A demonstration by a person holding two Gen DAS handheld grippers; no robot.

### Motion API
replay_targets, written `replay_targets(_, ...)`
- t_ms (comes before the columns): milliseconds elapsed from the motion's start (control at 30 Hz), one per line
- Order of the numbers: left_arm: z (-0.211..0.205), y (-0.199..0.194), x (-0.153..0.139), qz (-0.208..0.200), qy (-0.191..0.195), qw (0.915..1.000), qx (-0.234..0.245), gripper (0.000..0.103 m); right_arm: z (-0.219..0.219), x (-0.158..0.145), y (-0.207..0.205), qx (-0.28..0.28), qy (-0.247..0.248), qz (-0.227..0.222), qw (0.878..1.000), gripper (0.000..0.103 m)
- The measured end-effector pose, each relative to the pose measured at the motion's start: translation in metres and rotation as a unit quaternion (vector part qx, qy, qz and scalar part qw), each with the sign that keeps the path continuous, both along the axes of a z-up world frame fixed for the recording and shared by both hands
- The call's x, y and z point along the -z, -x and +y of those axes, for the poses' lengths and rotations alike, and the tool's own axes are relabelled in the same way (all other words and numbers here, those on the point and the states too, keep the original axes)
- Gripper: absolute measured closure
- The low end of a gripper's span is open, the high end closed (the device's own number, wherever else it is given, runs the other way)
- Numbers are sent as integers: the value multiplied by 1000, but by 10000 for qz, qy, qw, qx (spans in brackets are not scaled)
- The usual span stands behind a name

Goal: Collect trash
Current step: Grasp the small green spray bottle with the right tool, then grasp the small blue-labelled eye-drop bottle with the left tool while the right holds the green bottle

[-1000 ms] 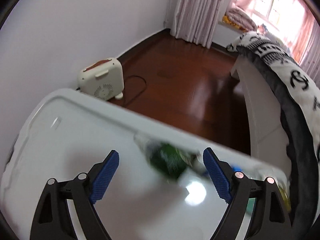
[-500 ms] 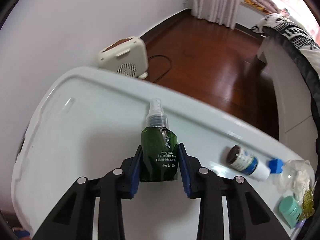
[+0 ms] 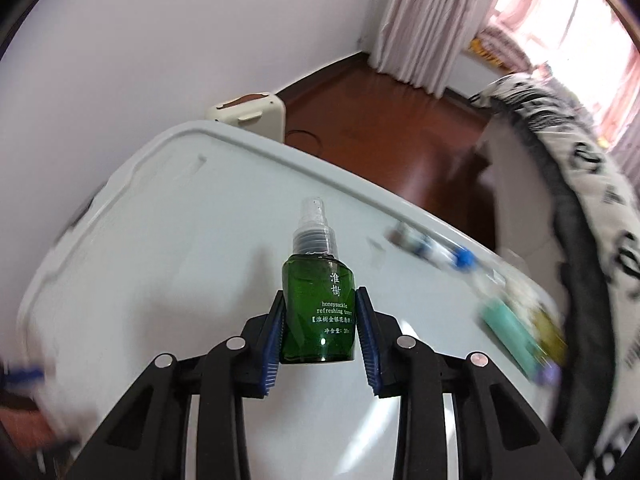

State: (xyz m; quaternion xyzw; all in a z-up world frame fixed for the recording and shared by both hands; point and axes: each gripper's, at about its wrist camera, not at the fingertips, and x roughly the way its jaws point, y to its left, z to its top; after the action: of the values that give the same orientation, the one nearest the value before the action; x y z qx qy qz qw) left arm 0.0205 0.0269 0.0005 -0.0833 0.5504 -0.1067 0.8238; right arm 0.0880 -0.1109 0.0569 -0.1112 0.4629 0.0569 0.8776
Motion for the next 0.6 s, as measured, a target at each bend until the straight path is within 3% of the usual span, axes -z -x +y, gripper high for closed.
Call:
replay_targets(67,-3,0,1,-46,-74,9999,54,19,-14,-12,48,169,-166,-126,9996,70)
replay_targets(167,-12,-6,4,-133,-123,9997,190,19,-36,-14,120,525,-962,-36,9940,69)
replay_targets(333,-60,-55,-6,-409,-220,9974,547,19,-53,3,218,918,-1321,103,9869,69)
replay_targets(467,-134,-118,-5,-472,-530,9889,1304,19,-70,15,245,1231,-1475,82,9813,69)
replay_targets(600,-192,-174,4,-580,-856,9803,1684,19,-85,22,237,1301,-1642,120,9777,69)
